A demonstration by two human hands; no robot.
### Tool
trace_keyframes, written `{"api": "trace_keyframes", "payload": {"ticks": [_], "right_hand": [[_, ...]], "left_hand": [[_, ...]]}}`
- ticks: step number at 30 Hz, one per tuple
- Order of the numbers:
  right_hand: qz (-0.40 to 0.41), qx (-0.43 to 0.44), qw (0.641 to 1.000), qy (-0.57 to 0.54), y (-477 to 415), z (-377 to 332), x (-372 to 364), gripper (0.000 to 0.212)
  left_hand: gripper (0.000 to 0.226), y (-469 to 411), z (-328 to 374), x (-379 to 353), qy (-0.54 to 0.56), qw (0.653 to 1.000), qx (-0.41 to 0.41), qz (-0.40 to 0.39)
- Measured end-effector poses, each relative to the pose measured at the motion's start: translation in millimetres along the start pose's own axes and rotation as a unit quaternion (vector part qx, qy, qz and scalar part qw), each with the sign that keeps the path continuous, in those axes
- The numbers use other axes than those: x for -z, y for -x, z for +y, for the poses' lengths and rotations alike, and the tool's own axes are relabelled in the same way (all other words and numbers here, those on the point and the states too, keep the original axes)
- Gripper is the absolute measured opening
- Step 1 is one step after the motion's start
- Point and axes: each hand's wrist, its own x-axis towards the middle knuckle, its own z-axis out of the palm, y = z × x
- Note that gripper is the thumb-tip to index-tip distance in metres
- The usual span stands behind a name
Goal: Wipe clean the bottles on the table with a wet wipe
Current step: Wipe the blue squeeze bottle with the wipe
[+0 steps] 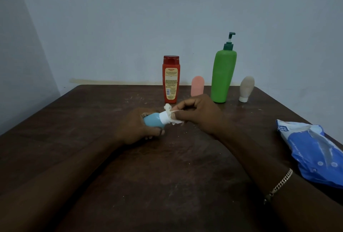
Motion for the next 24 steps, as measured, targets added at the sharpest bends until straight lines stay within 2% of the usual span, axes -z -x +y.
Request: {"api": "trace_keyframes", "payload": {"ticks": [4, 8, 12, 14, 16, 19, 24], "right_hand": [[0.002, -0.016, 1.000, 0.027, 0, 2, 0, 0.012], [-0.007, -0.015, 1.000, -0.022, 1, -1, 2, 0.012], [-0.017, -0.021, 1.000, 0.011, 0, -1, 3, 0.011], [-0.029, -0.021, 0.999, -0.023, 1, 0, 4, 0.011], [-0.013, -0.023, 0.999, -0.043, 1, 2, 4, 0.012], [0.017, -0.017, 1.000, -0.001, -2, 8, 2, 0.011], [0.053, 0.041, 0.997, -0.023, -3, 9, 0, 0.008]], "left_hand": [[0.045, -2, -3, 0, 0.001, 1.000, 0.010, 0.001], [0.039, 0, 0, -1, 0.009, 1.000, 0.003, 0.004], [0.040, 0, -1, -1, 0.019, 1.000, 0.005, 0.004], [0.041, -1, -3, -1, 0.028, 1.000, 0.005, 0.007], [0.041, -2, -3, -1, 0.023, 1.000, 0.006, 0.005], [0.041, -2, -3, -2, 0.024, 1.000, -0.001, 0.003], [0.036, -1, 1, -6, 0.046, 0.999, -0.006, 0.024]]}}
